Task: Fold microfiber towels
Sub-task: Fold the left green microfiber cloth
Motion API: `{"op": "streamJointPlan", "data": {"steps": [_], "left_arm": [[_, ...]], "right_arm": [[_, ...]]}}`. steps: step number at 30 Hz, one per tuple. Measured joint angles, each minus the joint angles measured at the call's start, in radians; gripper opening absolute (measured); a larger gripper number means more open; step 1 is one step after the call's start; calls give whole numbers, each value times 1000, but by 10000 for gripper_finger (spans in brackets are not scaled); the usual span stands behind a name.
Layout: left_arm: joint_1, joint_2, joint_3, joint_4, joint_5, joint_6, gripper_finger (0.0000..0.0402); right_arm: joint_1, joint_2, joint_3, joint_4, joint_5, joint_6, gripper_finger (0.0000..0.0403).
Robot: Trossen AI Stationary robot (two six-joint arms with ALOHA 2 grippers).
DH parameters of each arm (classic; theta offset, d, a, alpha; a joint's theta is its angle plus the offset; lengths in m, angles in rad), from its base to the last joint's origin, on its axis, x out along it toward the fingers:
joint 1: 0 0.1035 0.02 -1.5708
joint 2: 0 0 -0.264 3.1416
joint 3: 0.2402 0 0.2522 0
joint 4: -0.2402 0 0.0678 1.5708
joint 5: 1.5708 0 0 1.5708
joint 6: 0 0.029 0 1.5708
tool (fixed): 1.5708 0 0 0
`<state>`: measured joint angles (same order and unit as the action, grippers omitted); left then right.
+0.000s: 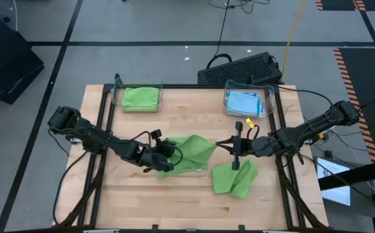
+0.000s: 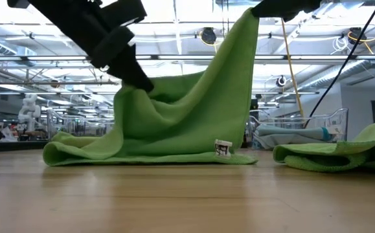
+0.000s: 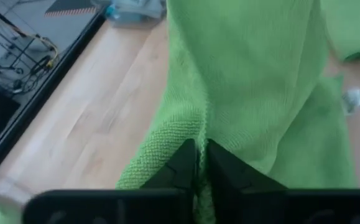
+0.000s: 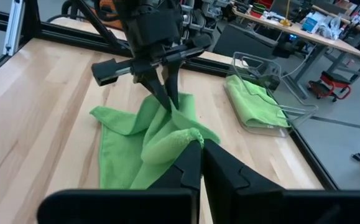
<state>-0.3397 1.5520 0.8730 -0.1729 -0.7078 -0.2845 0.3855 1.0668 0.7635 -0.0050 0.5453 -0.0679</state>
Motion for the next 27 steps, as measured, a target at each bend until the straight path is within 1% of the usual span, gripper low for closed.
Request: {"op": "streamJointPlan", "data": {"steps": [4,6,8,12,13,14,17,20,22,25,27], "left_arm": [[0,0,0,12,0,41,92],[0,0,0,5,1,51,100],[0,0,0,4,14,61,87],[0,0,0,4,28,76,17],[0,0,0,5,29,71,10],[1,0,0,5,33,69,12],[10,0,0,6,59,65,45],[35,0,0,25,75,64,93],[67,0,0,48,115,72,123],[135,15,0,114,244,126,153],[181,34,0,152,370,207,159]], "right_arm": [[0,0,0,0,0,1,4],[0,0,0,0,0,1,5],[0,0,0,0,0,2,5],[0,0,0,0,0,2,5],[0,0,0,0,0,2,5],[0,0,0,0,0,3,5],[0,0,0,0,-19,3,6],[0,0,0,0,-46,3,6],[0,0,-1,0,-50,3,6],[0,0,-1,0,-50,3,6],[0,0,-1,0,-50,2,6]]}}
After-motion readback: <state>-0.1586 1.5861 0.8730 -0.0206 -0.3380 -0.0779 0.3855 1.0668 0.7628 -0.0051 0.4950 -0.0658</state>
